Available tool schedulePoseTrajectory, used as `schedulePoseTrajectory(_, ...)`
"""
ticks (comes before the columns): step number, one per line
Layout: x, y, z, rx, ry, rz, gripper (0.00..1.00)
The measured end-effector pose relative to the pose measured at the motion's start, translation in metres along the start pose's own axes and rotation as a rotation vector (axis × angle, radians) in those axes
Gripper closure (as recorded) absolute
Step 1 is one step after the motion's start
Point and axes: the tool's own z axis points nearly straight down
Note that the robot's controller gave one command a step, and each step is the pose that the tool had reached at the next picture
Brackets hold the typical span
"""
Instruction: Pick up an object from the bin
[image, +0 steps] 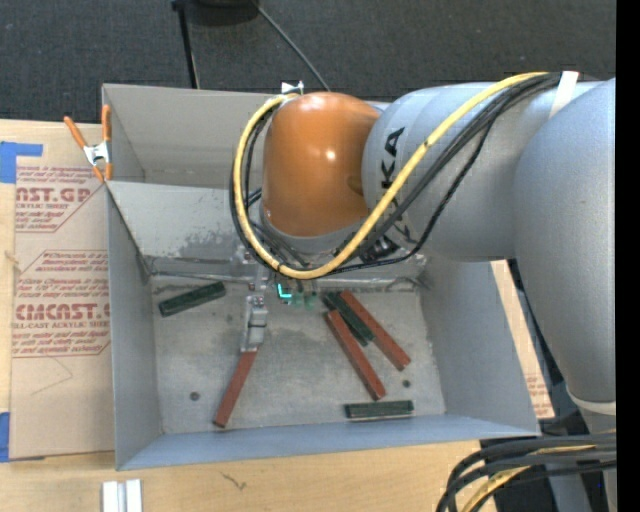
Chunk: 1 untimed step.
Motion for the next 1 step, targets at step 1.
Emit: schedulePoseTrajectory(1, -0.0018, -0.0006, -0.0034, -0.001, -0.007, 0.001, 0.0)
